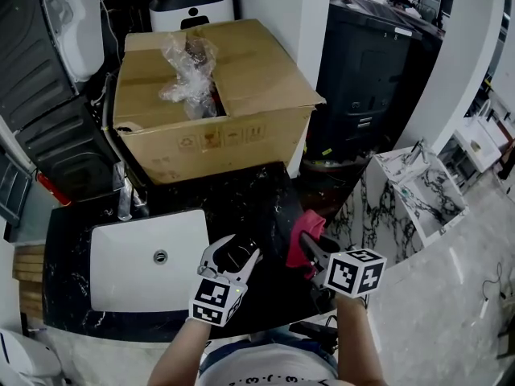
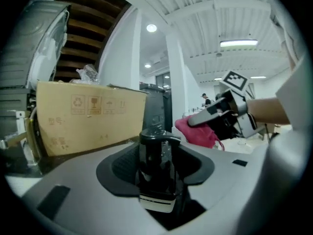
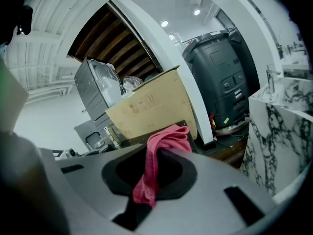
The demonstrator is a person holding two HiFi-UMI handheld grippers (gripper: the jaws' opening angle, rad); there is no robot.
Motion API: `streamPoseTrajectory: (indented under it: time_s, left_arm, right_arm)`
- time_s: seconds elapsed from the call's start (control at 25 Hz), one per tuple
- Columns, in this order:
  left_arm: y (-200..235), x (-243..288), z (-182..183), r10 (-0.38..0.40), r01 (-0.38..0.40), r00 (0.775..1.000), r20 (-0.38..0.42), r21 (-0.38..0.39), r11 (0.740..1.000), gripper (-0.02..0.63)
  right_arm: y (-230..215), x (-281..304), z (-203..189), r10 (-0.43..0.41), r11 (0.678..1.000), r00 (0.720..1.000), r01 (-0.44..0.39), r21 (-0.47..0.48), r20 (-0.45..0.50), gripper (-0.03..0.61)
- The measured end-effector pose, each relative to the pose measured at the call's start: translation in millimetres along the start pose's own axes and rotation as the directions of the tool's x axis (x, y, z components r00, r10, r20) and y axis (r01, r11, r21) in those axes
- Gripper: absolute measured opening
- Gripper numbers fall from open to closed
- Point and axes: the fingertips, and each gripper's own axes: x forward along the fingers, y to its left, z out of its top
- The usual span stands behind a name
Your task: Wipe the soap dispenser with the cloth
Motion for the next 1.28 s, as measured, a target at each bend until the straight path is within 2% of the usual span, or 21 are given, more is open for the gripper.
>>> streamPoseTrajectory:
  time_s: [0.08, 0.16, 0.24, 0.28, 0.36, 0.48, 0.6, 0.68, 0.84, 0.96, 1.12, 1.2, 1.28]
  left_arm:
    - [1.2, 2.9, 0.7, 0.086, -0.086, 0.996, -0.025, -0.034, 0.996, 0.212]
    - [2.8, 4.0, 0.9, 0.167, -0.168, 0.985, -0.051, -0.026, 0.985, 0.201]
    - [4.6, 3.2, 1.1, 0.21, -0.211, 0.976, -0.062, -0.017, 0.977, 0.132]
    - [4.7, 2.5, 0.9, 0.204, -0.206, 0.977, -0.063, -0.019, 0.978, 0.106]
    - [4.2, 0.9, -0.4, 0.145, -0.147, 0.988, -0.06, -0.026, 0.989, 0.103]
    - [5.1, -5.1, -0.7, 0.009, -0.01, 1.0, -0.023, -0.04, 0.999, 0.101]
    - [8.7, -19.2, -0.8, -0.105, 0.107, 0.994, 0.032, -0.057, 0.993, 0.101]
    - [11.7, -29.7, -1.9, -0.151, 0.154, 0.987, 0.055, -0.065, 0.986, 0.102]
    - [22.5, -50.2, -6.4, -0.182, 0.19, 0.978, 0.101, -0.071, 0.979, 0.103]
    - [32.4, -65.6, -8.6, -0.216, 0.244, 0.958, 0.187, -0.142, 0.959, 0.103]
    - [46.0, -78.7, -9.8, -0.231, 0.314, 0.926, 0.298, -0.271, 0.91, 0.106]
    - [52.4, -81.9, -10.6, -0.211, 0.315, 0.921, 0.327, -0.309, 0.897, 0.107]
    - [56.4, -84.4, -11.8, -0.191, 0.308, 0.92, 0.343, -0.33, 0.892, 0.106]
  right_arm:
    - [-0.3, -1.0, -1.9, -0.004, 1.0, 1.0, 0.004, 0.002, -0.002, 0.051]
    - [-0.8, -1.1, -4.4, -0.008, 1.0, 1.0, 0.008, 0.004, -0.006, 0.051]
    - [0.3, -0.9, -7.4, -0.008, 1.0, 1.0, 0.008, 0.006, -0.012, 0.051]
    - [1.2, -1.2, -8.7, -0.008, 1.0, 1.0, 0.008, 0.005, -0.014, 0.051]
    - [3.2, -2.0, -10.2, -0.005, 1.0, 1.0, 0.006, 0.002, -0.018, 0.051]
    - [5.2, -2.6, -10.3, -0.003, 1.0, 1.0, 0.003, -0.001, -0.017, 0.051]
    - [8.3, -2.0, -12.1, 0.002, 1.0, 1.0, -0.002, -0.009, -0.026, 0.051]
    - [12.0, -1.4, -14.6, 0.009, 1.0, 0.999, -0.01, -0.017, -0.038, 0.051]
    - [23.6, 3.0, -20.2, 0.03, 0.999, 0.997, -0.033, -0.041, -0.064, 0.051]
    - [36.8, 7.5, -23.4, 0.059, 0.996, 0.995, -0.064, -0.055, -0.08, 0.051]
    - [74.0, 20.2, -33.2, 0.186, 0.98, 0.973, -0.194, -0.049, -0.133, 0.051]
    - [96.4, 29.6, -41.8, 0.257, 0.963, 0.952, -0.266, -0.035, -0.167, 0.051]
    - [114.6, 38.7, -52.4, 0.294, 0.951, 0.934, -0.308, -0.038, -0.2, 0.051]
